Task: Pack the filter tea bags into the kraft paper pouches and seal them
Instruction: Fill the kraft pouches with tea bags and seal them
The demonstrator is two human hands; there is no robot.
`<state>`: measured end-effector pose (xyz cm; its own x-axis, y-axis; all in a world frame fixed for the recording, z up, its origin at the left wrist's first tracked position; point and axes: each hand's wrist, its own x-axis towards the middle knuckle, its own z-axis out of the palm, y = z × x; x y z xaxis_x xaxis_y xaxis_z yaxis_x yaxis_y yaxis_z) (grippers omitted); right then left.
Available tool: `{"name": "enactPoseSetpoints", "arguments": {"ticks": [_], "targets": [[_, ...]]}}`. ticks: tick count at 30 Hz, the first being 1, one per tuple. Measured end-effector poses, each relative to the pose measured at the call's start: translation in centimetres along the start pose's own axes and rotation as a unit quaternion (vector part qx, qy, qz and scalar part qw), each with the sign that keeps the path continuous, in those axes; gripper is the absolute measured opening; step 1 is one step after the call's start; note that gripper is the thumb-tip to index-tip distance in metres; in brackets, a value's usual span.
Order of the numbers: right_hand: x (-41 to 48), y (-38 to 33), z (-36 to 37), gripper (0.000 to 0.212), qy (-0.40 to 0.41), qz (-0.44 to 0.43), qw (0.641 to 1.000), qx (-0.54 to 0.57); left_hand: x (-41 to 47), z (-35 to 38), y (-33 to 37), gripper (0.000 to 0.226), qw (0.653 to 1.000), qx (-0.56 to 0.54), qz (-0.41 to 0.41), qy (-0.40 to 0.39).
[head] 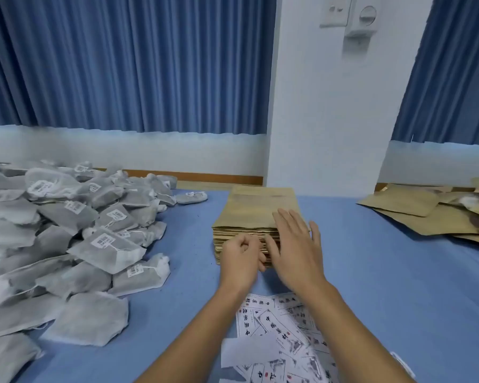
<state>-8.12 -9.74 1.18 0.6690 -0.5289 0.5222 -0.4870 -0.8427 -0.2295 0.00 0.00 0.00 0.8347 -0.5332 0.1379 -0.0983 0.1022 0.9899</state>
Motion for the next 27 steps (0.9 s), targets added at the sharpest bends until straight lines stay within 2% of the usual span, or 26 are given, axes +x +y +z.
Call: {"name": "enactPoseSetpoints", "arguments": {"ticks": [2, 4, 6, 13, 15, 17, 21, 25, 27], "targets": [[0.4, 0.9, 0.6, 0.043, -0.045, -0.001, 0.997, -0.056, 0.0, -0.1, -0.7, 0.022, 0.999, -0.016, -0.027, -0.01], [0.3, 2.0, 0.9, 0.034, -0.048, 0.001, 0.997, -0.064, -0.4, -0.3, -1.9, 0.022, 0.998, -0.039, -0.054, -0.022], [0.1, 2.2, 1.0, 0.024, -0.015, -0.013, 0.998, -0.056, -0.7, -0.4, -2.1, 0.025, 0.995, -0.064, -0.071, -0.025], [0.9, 2.4, -1.2, 0.021, 0.062, -0.116, 0.991, -0.028, -1.3, -1.3, -0.5, 0.034, 0.984, -0.143, -0.092, -0.048], [0.8, 1.6, -2.3, 0.016, 0.122, -0.158, 0.98, 0.018, -1.5, -1.5, 0.2, 0.04, 0.981, -0.164, -0.091, -0.053], [0.7, 0.6, -3.6, 0.013, 0.145, -0.19, 0.967, 0.091, -1.8, -1.8, 1.1, 0.048, 0.976, -0.19, -0.079, -0.069], [0.5, -1.3, -6.4, 0.007, 0.038, -0.164, 0.957, 0.238, -2.5, -2.3, 3.0, 0.054, 0.964, -0.228, -0.032, -0.131], [0.8, -1.6, -7.5, 0.005, -0.069, -0.123, 0.931, 0.338, -2.8, -2.4, 3.5, 0.054, 0.96, -0.251, -0.021, -0.125], [1.1, -1.6, -7.3, 0.012, -0.098, -0.106, 0.921, 0.362, -2.6, -2.3, 3.4, 0.053, 0.963, -0.246, -0.014, -0.112]]}}
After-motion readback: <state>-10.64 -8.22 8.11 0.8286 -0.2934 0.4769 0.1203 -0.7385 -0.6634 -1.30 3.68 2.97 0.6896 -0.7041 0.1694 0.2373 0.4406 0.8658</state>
